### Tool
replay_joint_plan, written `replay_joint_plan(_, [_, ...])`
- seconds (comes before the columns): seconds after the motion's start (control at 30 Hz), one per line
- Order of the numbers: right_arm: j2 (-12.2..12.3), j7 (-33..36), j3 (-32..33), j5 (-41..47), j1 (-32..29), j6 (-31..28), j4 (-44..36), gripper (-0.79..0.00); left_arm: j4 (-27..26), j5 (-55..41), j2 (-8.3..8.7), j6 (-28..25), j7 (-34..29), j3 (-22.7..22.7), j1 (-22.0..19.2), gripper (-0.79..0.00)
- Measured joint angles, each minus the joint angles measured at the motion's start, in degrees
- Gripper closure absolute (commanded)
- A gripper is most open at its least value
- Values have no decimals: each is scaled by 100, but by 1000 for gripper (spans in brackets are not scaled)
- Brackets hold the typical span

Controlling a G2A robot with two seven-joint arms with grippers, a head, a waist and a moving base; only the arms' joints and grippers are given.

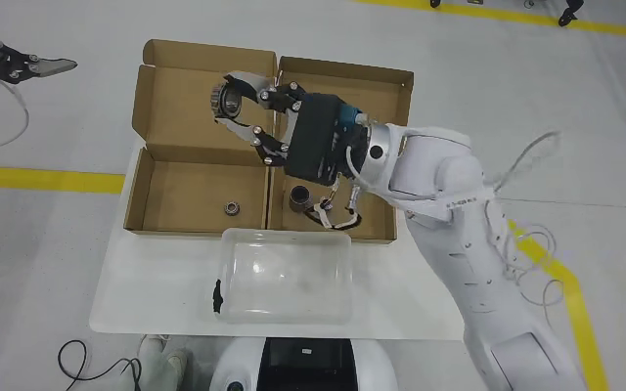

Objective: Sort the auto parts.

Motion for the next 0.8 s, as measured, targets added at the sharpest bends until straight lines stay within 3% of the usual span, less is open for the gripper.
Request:
replay_joint_plan(0.43, [36, 263, -440, 49, -399, -230, 795, 0, 0, 0, 0, 0, 0, 0, 0, -785])
replay_joint_plan(0.8, [-121, 405, -1187, 329, -249, -183, 2365, 0, 0, 0, 0, 0, 0, 0, 0, -785])
